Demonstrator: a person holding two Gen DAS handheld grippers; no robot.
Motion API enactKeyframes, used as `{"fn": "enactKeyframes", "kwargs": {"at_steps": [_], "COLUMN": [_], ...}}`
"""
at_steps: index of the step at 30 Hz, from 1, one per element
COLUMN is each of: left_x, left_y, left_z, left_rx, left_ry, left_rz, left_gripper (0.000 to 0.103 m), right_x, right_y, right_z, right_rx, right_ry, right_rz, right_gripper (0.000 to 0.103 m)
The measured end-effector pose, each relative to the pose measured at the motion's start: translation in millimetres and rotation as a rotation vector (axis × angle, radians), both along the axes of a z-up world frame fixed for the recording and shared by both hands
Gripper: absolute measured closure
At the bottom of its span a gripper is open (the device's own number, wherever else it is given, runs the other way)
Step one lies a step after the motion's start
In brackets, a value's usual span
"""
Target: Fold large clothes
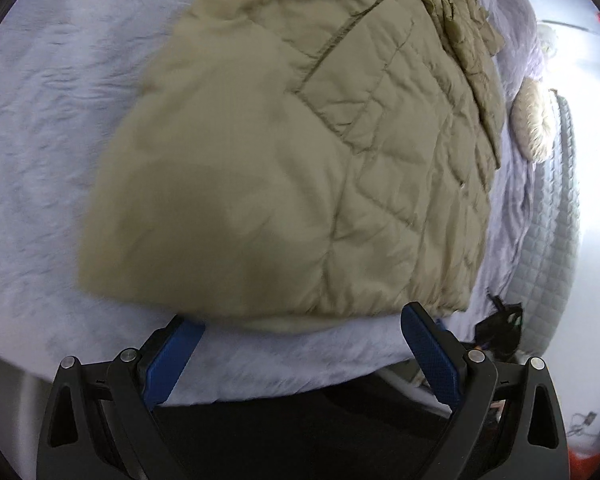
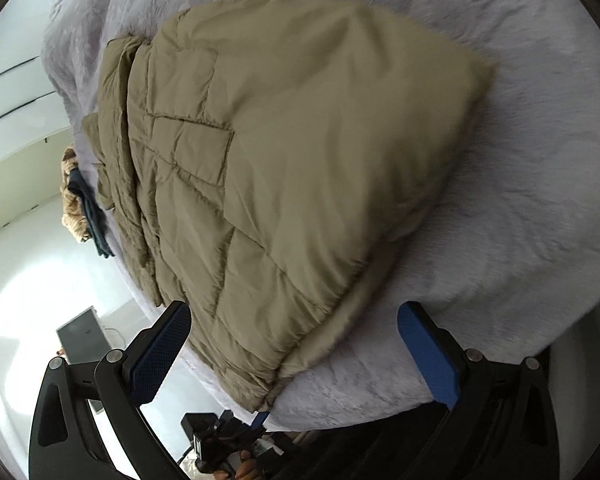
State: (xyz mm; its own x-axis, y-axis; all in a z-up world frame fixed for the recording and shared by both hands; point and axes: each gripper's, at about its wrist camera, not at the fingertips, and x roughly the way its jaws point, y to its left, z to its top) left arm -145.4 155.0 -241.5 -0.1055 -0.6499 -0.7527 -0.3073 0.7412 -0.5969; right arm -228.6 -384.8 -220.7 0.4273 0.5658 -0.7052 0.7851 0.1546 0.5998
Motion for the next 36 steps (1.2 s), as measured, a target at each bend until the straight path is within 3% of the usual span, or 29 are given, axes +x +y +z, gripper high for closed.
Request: {"fn": "enactKeyframes", "kwargs": {"at_steps": [6,11,12,15,16,18,20,21,22,24,30,36], "left_x": [16.6,18.8,18.9,20.2,20.9,23.7,27.7,31.0,34.8,42.7,78.1,144.1], "left_y": [-16.5,-22.7,-22.5,-20.9,-19.4,-15.4,-14.2,-15.8,-18.3,-22.7,-27.5,-32.6], "left_z": [-16.1,-18.1,-15.8,-9.3,-9.4,-10.4,-5.1,1.1,9.2,25.7,85.2,138.0], "left_rx": [-0.054,-0.024,-0.021,0.003,0.002,-0.006,-0.006,-0.001,0.004,0.008,-0.03,-0.03], "left_ry": [-0.008,-0.021,-0.03,-0.048,-0.049,-0.043,-0.067,-0.089,-0.115,-0.162,-0.324,-0.516], "left_rz": [0.064,0.105,0.109,0.116,0.126,0.144,0.153,0.143,0.128,0.103,0.098,0.077], "left_gripper": [0.004,0.005,0.009,0.041,0.058,0.077,0.08,0.088,0.088,0.088,0.088,0.088], "right_x": [12.9,23.0,24.1,28.4,28.4,28.1,27.3,26.7,27.4,32.3,61.7,126.7], "right_y": [8.6,13.5,14.0,16.5,15.6,14.4,14.3,13.8,13.8,14.1,9.3,0.7], "right_z": [-13.7,-17.3,-16.5,-11.4,-11.3,-13.1,-15.9,-16.9,-15.2,-6.8,42.0,111.1], "right_rx": [0.053,0.085,0.086,0.085,0.087,0.079,0.08,0.078,0.069,0.038,-0.027,-0.162], "right_ry": [-0.029,-0.065,-0.072,-0.087,-0.086,-0.042,-0.018,-0.014,-0.01,-0.037,-0.189,-0.343], "right_rz": [-0.028,-0.049,-0.047,-0.046,-0.046,-0.049,-0.066,-0.067,-0.058,-0.027,0.052,0.179], "right_gripper": [0.0,0.002,0.002,0.006,0.018,0.045,0.058,0.076,0.087,0.091,0.094,0.094]}}
